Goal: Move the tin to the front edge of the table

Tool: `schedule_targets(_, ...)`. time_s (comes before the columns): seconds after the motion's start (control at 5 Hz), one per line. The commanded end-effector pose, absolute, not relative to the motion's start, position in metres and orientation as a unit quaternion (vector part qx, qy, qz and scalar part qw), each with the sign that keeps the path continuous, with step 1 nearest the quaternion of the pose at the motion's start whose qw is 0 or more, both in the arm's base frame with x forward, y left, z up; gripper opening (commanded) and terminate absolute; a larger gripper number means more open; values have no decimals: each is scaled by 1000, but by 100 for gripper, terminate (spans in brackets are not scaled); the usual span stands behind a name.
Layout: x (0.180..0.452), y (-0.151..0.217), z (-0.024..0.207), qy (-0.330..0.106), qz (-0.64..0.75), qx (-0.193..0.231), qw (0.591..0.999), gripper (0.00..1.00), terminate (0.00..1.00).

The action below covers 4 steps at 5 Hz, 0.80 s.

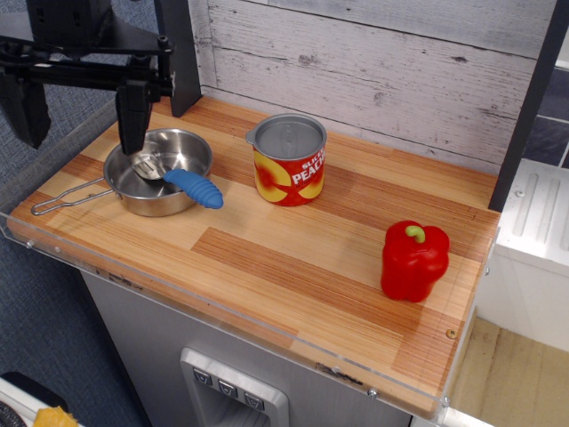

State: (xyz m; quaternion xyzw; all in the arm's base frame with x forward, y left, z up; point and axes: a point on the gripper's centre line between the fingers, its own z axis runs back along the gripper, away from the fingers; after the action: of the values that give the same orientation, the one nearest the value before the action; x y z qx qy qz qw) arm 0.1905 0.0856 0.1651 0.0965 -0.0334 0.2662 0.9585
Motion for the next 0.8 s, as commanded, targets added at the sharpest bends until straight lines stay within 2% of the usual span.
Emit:
schedule_targets(0.0,190,86,165,-33,266,96,959,100,0)
schedule_targets(0.2,223,80,166,-62,266,89,958,100,0)
schedule_targets(0.4,253,77,163,-76,256,102,958,100,0)
schedule_targets(0.6,278,75,163,-137,216,94,962,100,0)
